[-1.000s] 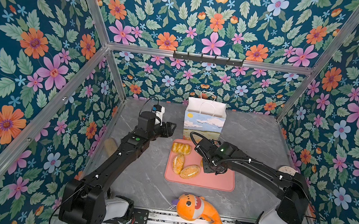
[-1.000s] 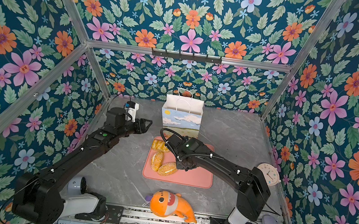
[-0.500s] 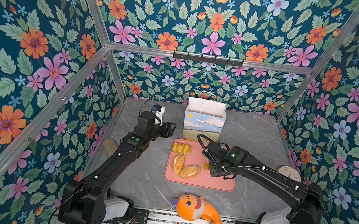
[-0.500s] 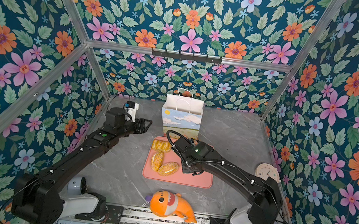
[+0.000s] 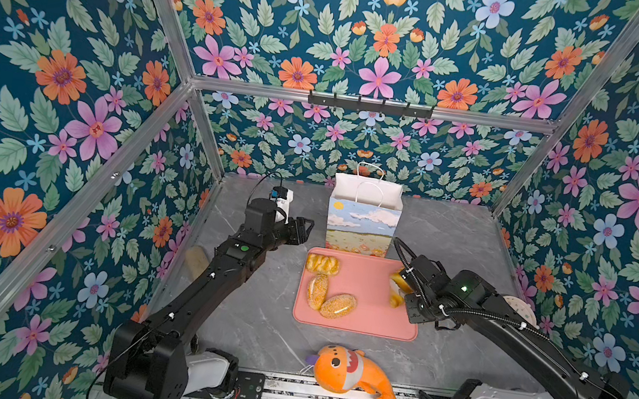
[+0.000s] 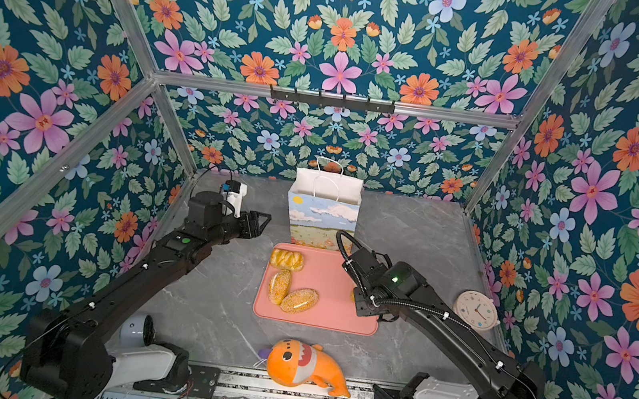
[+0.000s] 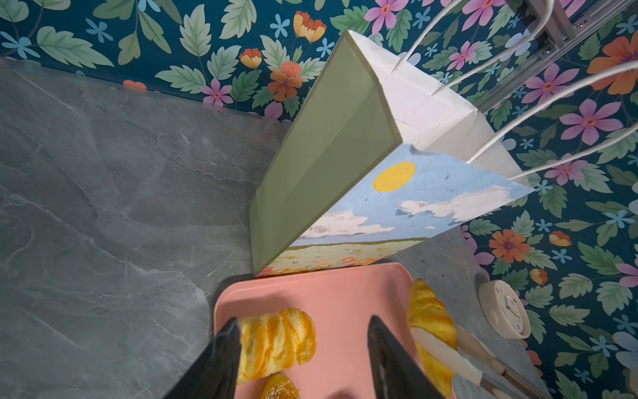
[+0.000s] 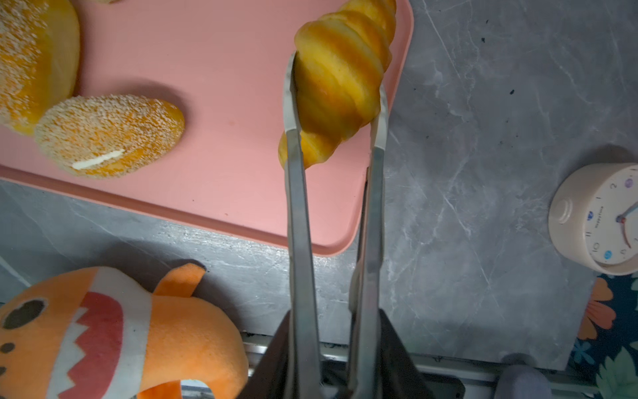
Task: Place the fake bread into the paper bag
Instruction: 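Lift the croissant with the tongs and carry it toward the paper bag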
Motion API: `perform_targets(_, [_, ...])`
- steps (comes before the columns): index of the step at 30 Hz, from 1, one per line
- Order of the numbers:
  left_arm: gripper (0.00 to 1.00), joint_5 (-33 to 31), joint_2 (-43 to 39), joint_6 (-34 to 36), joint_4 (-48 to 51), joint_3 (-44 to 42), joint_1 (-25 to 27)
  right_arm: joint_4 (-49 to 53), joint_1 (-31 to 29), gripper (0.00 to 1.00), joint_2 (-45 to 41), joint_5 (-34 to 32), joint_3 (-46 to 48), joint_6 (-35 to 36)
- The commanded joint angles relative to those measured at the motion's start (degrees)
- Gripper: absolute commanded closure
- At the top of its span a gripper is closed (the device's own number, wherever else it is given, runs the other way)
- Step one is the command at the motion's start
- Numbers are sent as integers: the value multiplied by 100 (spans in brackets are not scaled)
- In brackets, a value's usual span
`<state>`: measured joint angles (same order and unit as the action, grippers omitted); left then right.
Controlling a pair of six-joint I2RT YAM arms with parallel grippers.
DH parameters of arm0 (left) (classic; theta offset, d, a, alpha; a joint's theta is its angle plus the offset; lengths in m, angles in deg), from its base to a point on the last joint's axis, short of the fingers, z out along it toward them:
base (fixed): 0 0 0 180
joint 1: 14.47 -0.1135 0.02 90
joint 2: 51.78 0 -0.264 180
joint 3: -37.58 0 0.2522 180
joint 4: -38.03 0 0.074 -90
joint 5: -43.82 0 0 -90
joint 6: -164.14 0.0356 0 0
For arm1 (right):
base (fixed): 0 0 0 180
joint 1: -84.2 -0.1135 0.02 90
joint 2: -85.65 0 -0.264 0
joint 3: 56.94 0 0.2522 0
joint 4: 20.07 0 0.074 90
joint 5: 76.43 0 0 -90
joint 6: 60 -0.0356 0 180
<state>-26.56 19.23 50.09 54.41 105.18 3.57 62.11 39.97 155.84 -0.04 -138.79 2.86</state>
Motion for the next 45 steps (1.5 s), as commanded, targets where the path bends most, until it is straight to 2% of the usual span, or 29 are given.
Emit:
perform_targets(1, [40, 52, 10, -46, -125, 47, -5, 158, 170, 67, -138, -97, -26, 397])
perform_targets(6, [40, 82, 35, -58, -146, 93, -4, 310, 580, 67, -344, -145, -135, 766])
perform_targets(16, [40, 150, 65, -113, -132, 178, -5, 109, 929, 63, -631, -539, -635, 2136])
perform_targets(22, [40, 77, 10, -58, 13, 286, -4, -208, 1399, 63, -717, -44, -1213, 2829])
perform_targets(33, [40, 43, -238, 23, 106, 446, 2, -876, 1562, 63, -815, -17, -2127, 3803])
perform_targets(36, [41, 53, -159, 41, 143, 521, 1, -963, 1956, 64, -751, 408, -2325, 3835])
perform_targets(42, [41, -109, -145, 85, 183, 661, 0, -1228, 2274, 64, -595, 897, -2559, 4176])
perform_targets(45, [41, -166, -77, 134, 191, 759, 0, -1135, 2516, 63, -418, 1626, -2740, 4406])
